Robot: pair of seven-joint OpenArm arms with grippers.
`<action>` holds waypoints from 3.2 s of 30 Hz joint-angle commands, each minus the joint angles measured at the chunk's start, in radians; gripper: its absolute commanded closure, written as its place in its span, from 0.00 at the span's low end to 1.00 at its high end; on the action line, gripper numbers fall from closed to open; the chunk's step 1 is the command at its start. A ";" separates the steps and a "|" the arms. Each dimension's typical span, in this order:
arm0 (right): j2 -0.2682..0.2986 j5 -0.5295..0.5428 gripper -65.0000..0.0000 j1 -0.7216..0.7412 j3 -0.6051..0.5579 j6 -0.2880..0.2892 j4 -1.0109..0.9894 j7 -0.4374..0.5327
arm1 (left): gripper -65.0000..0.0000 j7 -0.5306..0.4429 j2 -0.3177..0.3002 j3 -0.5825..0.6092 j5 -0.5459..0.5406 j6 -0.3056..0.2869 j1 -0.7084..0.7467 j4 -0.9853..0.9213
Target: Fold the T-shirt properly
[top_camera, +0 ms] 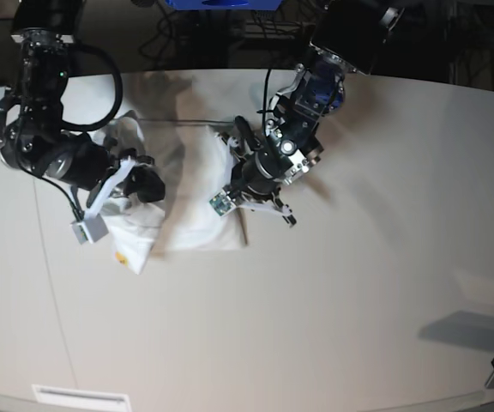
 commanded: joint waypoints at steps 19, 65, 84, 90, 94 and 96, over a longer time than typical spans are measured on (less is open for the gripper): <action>0.017 -0.160 1.00 0.046 -0.281 -0.189 0.021 0.128 | 1.00 0.218 -0.256 -0.120 0.002 -0.005 0.089 0.203; -0.040 -0.605 1.00 0.223 -1.020 -0.852 -0.120 0.171 | 1.00 0.264 -0.362 -0.122 0.001 -0.005 0.174 0.203; -0.084 -0.598 0.54 0.200 -1.020 -0.852 0.012 0.167 | 1.00 0.261 -0.317 -0.453 -0.007 -0.005 0.184 0.203; -0.063 -0.602 0.54 0.216 -1.010 -0.852 0.023 0.167 | 1.00 0.258 -0.321 -0.588 -0.007 -0.007 0.204 0.203; -0.025 -0.602 0.54 0.212 -0.922 -0.852 0.044 0.167 | 1.00 0.255 -0.322 -0.653 -0.007 -0.007 0.235 0.203; -0.017 -0.604 0.54 0.209 -0.851 -0.852 0.044 0.167 | 1.00 0.233 -0.322 -0.677 -0.007 -0.007 0.256 0.203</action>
